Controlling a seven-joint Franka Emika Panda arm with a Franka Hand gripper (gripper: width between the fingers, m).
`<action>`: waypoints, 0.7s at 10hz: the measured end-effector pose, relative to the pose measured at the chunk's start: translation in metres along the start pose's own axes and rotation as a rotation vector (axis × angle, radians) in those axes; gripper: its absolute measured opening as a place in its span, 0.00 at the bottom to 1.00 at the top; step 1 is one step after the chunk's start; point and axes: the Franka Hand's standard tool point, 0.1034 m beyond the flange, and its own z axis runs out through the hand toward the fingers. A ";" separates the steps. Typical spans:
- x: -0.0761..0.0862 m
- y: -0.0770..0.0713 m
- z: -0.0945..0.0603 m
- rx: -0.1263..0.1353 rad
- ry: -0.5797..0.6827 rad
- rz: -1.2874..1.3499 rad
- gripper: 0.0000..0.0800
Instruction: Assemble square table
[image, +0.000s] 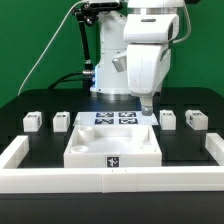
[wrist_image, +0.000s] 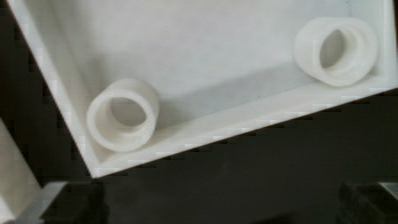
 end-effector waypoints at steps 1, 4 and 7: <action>-0.004 0.002 0.002 -0.029 0.011 -0.085 0.81; -0.014 -0.016 0.018 -0.033 -0.006 -0.239 0.81; -0.025 -0.023 0.024 -0.016 -0.016 -0.233 0.81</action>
Offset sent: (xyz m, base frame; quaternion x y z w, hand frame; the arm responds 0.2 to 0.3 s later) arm -0.0235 -0.0037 -0.0132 -0.0188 -0.0312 -0.1785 0.9833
